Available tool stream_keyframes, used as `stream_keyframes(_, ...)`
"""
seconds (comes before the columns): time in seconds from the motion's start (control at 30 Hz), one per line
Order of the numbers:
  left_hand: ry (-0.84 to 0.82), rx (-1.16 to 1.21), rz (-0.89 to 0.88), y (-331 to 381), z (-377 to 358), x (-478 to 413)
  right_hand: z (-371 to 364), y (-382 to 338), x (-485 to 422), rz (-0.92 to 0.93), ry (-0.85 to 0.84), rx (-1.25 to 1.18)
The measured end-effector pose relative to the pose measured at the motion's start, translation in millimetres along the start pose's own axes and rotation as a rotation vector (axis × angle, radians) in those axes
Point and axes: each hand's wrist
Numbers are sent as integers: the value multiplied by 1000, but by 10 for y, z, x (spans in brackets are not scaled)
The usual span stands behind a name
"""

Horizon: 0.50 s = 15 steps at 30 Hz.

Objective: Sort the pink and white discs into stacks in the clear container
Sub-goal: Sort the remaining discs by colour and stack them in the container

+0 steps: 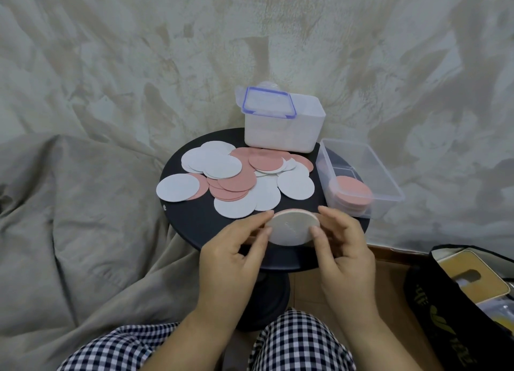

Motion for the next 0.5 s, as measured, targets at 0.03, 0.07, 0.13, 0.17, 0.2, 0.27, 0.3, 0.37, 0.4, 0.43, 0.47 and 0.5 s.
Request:
stream_keyframes(0.03, 6, 6, 17, -8, 0, 8, -2, 12, 11, -7, -2, 12)
stream_keyframes(0.07, 4, -2, 23, -14, -1, 14, -9, 27, 22, -15, -4, 22)
stream_keyframes(0.13, -5, -27, 10, -21, 6, 18, -25, 41, 40, -12, 17, 21)
stream_keyframes(0.17, -7, -30, 4, -21, 9, 14, -34, 47, 40, 8, 32, 21)
stream_keyframes(0.2, -8, -30, 2, -19, 15, 10, -43, 44, 36, 30, 43, 25)
stream_keyframes(0.27, -4, -32, -1, -7, 25, -1, -51, 33, 21, 52, 50, 24)
stream_keyframes(0.3, -2, -34, -5, 2, 31, -8, -47, 26, 10, 51, 53, 16)
stream_keyframes(0.37, 0, -41, -25, 23, 45, -25, -29, 14, -11, 49, 58, 2)
stream_keyframes(0.4, 4, -49, -41, 34, 51, -34, -18, 10, -17, 58, 60, 4)
stream_keyframes(0.43, 10, -63, -56, 38, 53, -40, -7, 7, -20, 73, 60, 10)
stream_keyframes(0.47, 16, -85, -69, 32, 50, -42, -1, 5, -21, 86, 59, 17)
stream_keyframes(0.5, 22, -112, -76, 20, 44, -40, -3, 8, -19, 92, 56, 23)
Point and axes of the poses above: each hand's wrist, its own x-axis away from the middle knuckle, its own z-axis out of the back of the hand, y = z × x, and after that the axes turned 4 degrees about z, right-handed
